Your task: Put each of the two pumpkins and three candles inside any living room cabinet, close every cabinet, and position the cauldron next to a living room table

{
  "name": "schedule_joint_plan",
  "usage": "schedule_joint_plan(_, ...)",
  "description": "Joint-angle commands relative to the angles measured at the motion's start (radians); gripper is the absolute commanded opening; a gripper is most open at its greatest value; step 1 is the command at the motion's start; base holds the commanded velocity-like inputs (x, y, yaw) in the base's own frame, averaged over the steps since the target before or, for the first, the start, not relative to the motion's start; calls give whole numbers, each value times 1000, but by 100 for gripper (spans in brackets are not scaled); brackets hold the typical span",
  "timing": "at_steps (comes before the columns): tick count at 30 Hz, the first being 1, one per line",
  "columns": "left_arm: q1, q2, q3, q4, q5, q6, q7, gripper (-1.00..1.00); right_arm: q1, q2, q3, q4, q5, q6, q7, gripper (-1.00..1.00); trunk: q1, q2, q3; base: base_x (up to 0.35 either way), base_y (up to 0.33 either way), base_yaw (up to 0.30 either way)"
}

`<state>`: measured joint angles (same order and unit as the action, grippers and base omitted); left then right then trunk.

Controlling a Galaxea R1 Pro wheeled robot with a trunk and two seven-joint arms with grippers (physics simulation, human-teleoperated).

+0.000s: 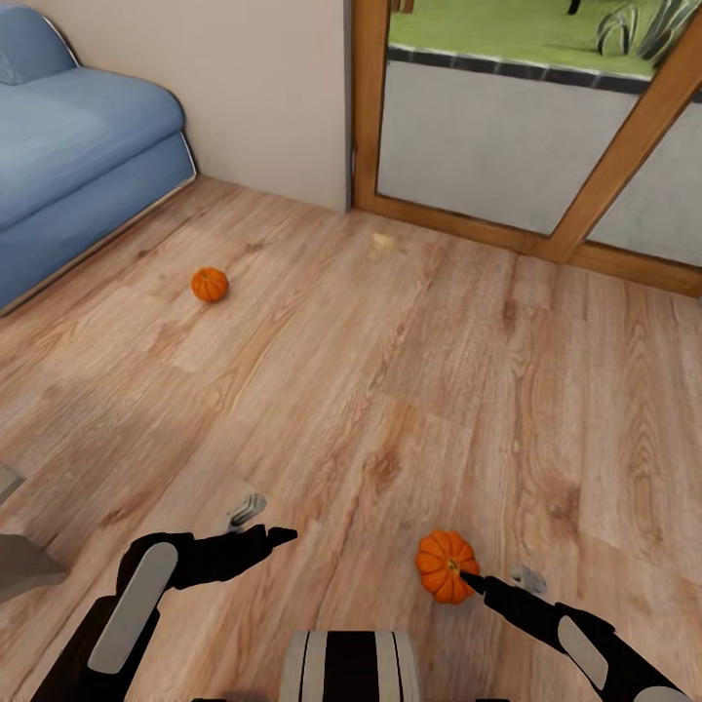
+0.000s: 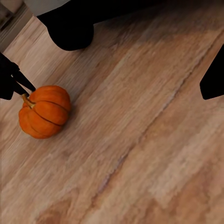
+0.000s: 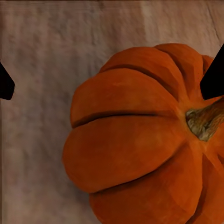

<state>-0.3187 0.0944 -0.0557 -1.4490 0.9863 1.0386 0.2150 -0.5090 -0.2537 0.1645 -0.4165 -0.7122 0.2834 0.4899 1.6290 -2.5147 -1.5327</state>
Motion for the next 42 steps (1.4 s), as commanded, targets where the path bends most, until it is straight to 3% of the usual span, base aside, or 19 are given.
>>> schedule_joint_plan(1,0,1,-1,-1,11,1,10,100,0,-1,4,-1,-9,4,1,100,0,-1,-5,0,0,0)
schedule_joint_plan(6,0,1,-2,-2,11,1,10,100,0,-2,2,-1,-9,3,17,100,1,-1,-8,0,0,0)
schedule_joint_plan(10,0,1,-3,-2,11,1,10,100,0,-8,-1,1,-12,2,146,100,1,-1,-8,0,0,0)
schedule_joint_plan(14,0,1,-3,-2,11,1,10,100,0,-10,-3,10,-13,1,190,100,2,-1,-16,0,0,0)
schedule_joint_plan(18,0,1,-3,-2,11,1,10,100,0,-11,-5,14,-13,0,196,100,3,-2,-32,0,0,0)
schedule_joint_plan(24,0,1,-2,-2,11,1,10,100,0,-11,-6,23,-16,-34,196,100,3,-2,-32,0,0,0)
schedule_joint_plan(27,0,1,-3,-2,11,1,10,100,0,-9,-6,30,-16,-38,196,100,5,-3,-43,0,0,0)
schedule_joint_plan(42,0,-2,-6,-2,11,1,10,100,0,-10,-7,33,-16,-42,194,100,5,-3,-43,12,0,0)
